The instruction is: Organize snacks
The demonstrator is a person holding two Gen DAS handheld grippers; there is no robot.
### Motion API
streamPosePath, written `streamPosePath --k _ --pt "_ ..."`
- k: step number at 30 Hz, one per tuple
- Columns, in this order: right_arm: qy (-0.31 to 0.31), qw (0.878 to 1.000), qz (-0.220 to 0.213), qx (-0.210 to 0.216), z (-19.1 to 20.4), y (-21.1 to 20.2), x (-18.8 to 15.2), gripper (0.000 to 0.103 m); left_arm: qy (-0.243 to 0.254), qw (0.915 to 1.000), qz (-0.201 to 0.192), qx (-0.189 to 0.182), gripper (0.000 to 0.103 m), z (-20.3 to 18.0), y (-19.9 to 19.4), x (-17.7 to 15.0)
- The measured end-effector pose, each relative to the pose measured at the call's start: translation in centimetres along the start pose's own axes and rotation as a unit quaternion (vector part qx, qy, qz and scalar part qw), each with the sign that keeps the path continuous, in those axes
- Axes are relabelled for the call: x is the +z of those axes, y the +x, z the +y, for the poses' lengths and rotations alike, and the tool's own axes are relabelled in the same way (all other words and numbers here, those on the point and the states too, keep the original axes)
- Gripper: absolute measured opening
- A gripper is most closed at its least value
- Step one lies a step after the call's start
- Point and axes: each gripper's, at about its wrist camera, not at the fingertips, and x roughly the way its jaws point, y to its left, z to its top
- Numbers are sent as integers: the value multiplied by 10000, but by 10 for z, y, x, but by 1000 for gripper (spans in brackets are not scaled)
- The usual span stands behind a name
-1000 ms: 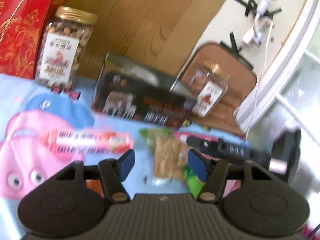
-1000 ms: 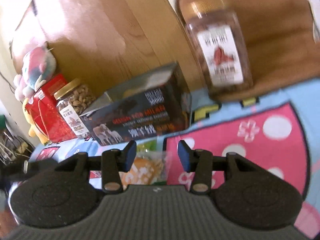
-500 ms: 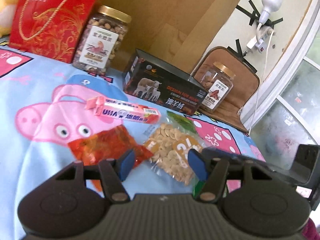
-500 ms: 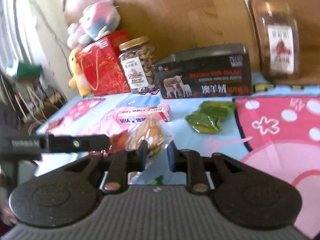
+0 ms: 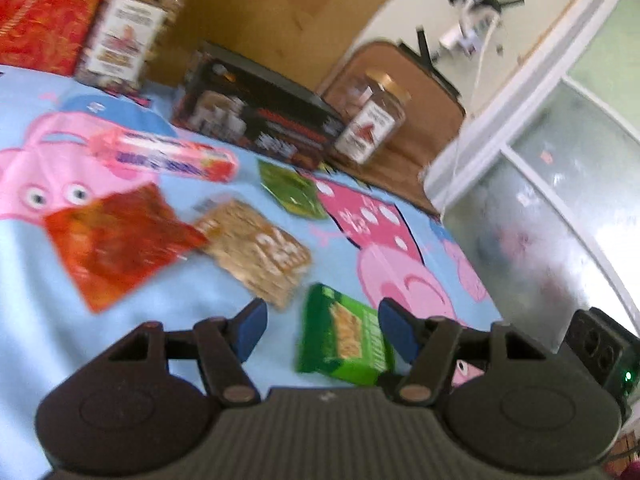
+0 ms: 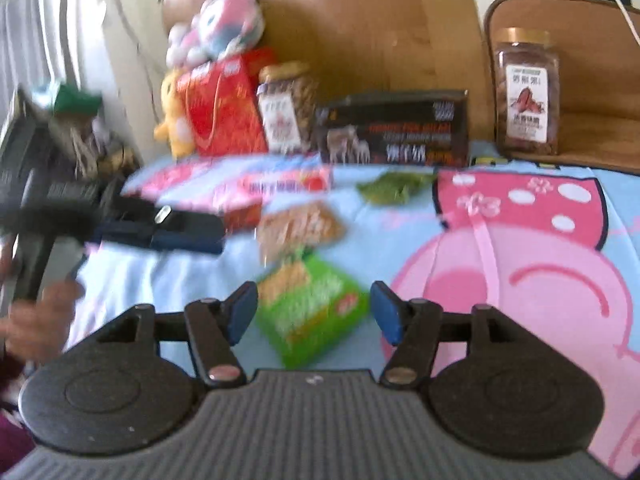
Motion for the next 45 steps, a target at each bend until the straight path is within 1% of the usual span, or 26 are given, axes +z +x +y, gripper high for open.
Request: streamPosePath --k 2,4,5,6,7,8,9,10,12,15,19,21,24,26,27,28,31,36,45 --pt "-80 9998 170 -12 4 3 -4 68 104 9998 147 -31 63 -8 11 -4" --pt "-153 9998 113 -62 5 4 -8 68 194 9994 280 41 63 -13 22 -8" --pt "-182 9998 87 -76 7 6 -8 68 241 9995 181 57 61 -16 23 -11" --pt "-209 9997 73 -92 7 6 -9 68 292 9994 166 99 59 -19 24 -13" --pt "-259 9996 63 -121 9 7 -9 64 373 9989 249 98 53 -23 25 -15" --pt "-327 9993 56 -166 11 7 -9 54 430 9986 264 135 45 -26 24 -17" --pt "-418 9987 37 -287 14 6 -10 47 422 9986 319 52 47 -26 23 -18" --pt "-452 9987 81 -212 14 6 -10 33 362 9989 297 52 47 -26 20 -19" --pt "-368 9993 23 -90 16 3 -9 33 217 9996 206 -14 47 -23 10 -19" --pt "-481 9987 -195 2 26 -1 -7 32 58 10000 11 -35 47 -19 -6 -16" --pt "-737 9964 -388 176 43 4 0 32 150 9990 -380 187 47 -16 -30 -20" --pt "-818 9954 -406 276 49 11 3 32 131 9981 -517 323 47 -9 -37 -23" --pt "-833 9952 -344 380 55 27 4 32 42 9973 -565 474 47 6 -37 -24" --pt "-773 9959 -214 418 56 38 2 32 -30 9970 -553 538 48 16 -33 -27" --pt "-767 9961 -119 422 57 43 0 33 -117 9972 -558 485 49 23 -30 -30" --pt "-793 9960 -54 399 59 44 0 34 -204 9971 -642 368 49 28 -31 -31" --pt "-823 9958 -54 404 61 43 0 34 -364 9969 -661 205 49 36 -32 -30" --pt "-864 9955 -48 396 63 42 -1 37 -372 9968 -694 165 49 37 -32 -32" --pt "-810 9958 -53 429 62 43 -1 38 -373 9967 -700 159 49 37 -32 -33"
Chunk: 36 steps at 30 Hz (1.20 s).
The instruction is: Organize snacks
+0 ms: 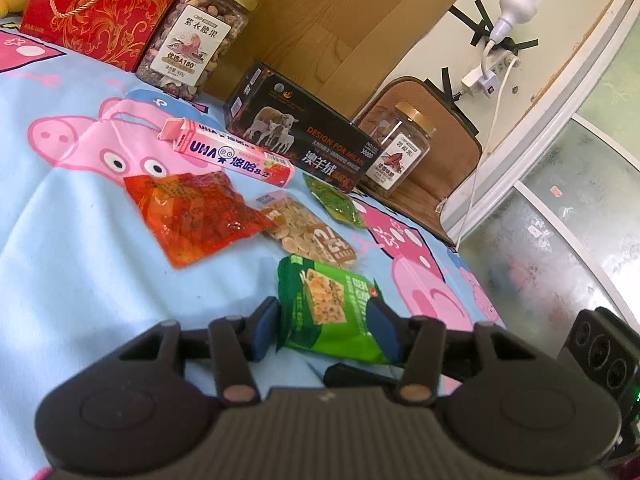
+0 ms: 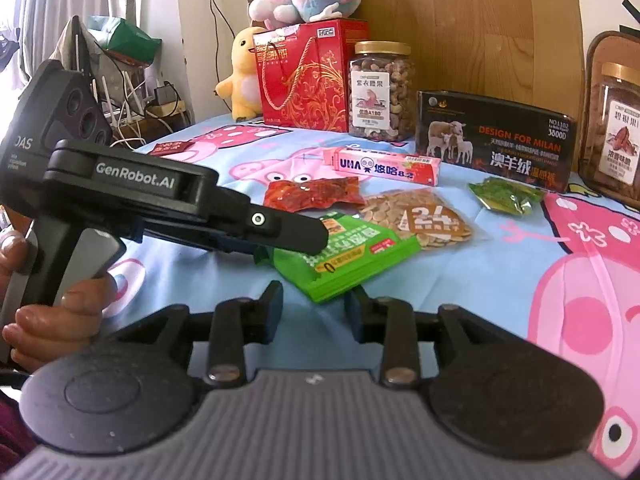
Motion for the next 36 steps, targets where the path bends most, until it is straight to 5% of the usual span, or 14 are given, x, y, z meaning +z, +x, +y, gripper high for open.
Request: streamPosePath --k 36 --pt "46 10000 -13 31 0 -1 0 40 14 10000 -21 -6 49 0 -1 0"
